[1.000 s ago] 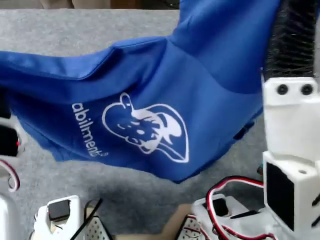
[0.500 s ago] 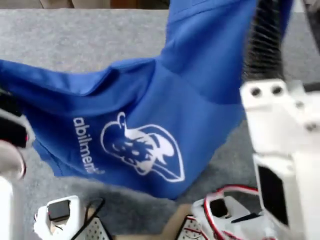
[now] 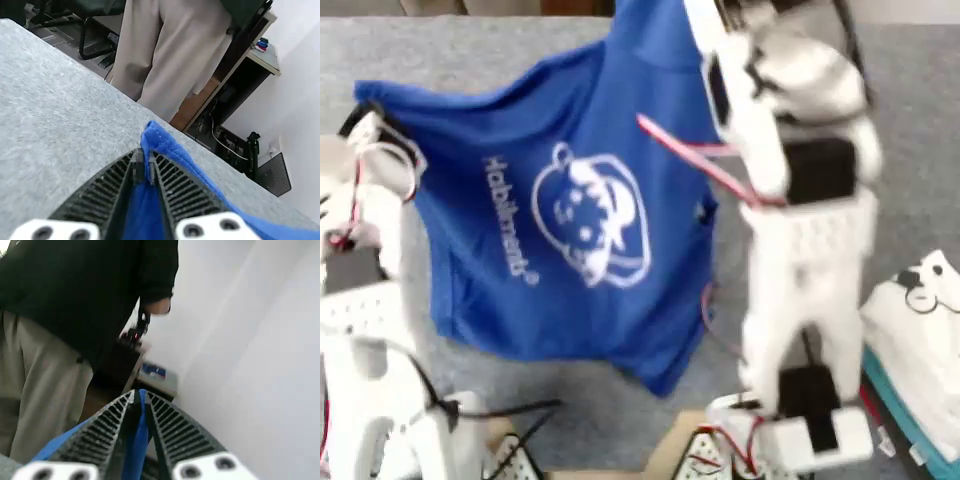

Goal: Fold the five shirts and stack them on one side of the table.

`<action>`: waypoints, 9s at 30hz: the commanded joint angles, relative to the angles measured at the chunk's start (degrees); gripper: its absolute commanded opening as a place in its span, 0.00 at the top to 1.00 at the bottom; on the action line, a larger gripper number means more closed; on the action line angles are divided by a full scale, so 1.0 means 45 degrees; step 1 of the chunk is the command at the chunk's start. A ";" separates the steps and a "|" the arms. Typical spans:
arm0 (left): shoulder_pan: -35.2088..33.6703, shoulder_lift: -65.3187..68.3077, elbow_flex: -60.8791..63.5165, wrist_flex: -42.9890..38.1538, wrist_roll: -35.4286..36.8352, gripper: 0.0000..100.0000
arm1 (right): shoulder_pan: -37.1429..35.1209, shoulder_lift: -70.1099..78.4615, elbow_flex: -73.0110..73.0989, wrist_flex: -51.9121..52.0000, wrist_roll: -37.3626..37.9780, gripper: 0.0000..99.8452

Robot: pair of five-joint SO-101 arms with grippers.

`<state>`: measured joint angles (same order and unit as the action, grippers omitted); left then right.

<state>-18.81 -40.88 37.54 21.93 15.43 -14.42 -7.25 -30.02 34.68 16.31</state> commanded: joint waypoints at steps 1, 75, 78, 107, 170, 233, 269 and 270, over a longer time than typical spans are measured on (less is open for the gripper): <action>-0.0098 0.2882 -0.0586 -0.2559 -0.0098 0.98 | 0.0361 0.1514 0.0107 -0.1446 -0.0742 1.00; -0.0918 0.7101 -0.4864 1.1136 -0.3790 0.98 | 0.2061 -0.2530 0.7394 1.2151 -0.1621 1.00; -0.0879 0.5753 -0.2911 1.0178 -0.3790 0.98 | 0.2139 -0.3389 0.9055 1.1507 -0.1602 1.00; -0.2950 0.4601 0.0430 0.8518 -0.4103 0.98 | 0.2061 -0.7179 1.5756 1.1272 -0.1211 1.00; -0.1758 1.5521 -0.9514 0.5705 -0.1368 0.98 | 0.1924 1.7573 -0.9954 1.1526 -0.4962 0.99; 0.0059 0.3409 -0.0488 0.9553 -0.3477 0.98 | -0.4269 0.4816 0.8332 1.2757 -0.1915 0.99; -0.1993 0.2823 0.0391 0.9670 -0.4142 0.98 | -0.2647 0.5148 0.7453 1.2464 -0.1133 0.99; -0.1993 0.2823 0.0391 0.9670 -0.4142 0.98 | -0.2764 0.5284 0.7590 1.2386 -0.0977 0.99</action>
<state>-27.08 -26.02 39.65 65.45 -2.68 -27.25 15.60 3.30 91.56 10.59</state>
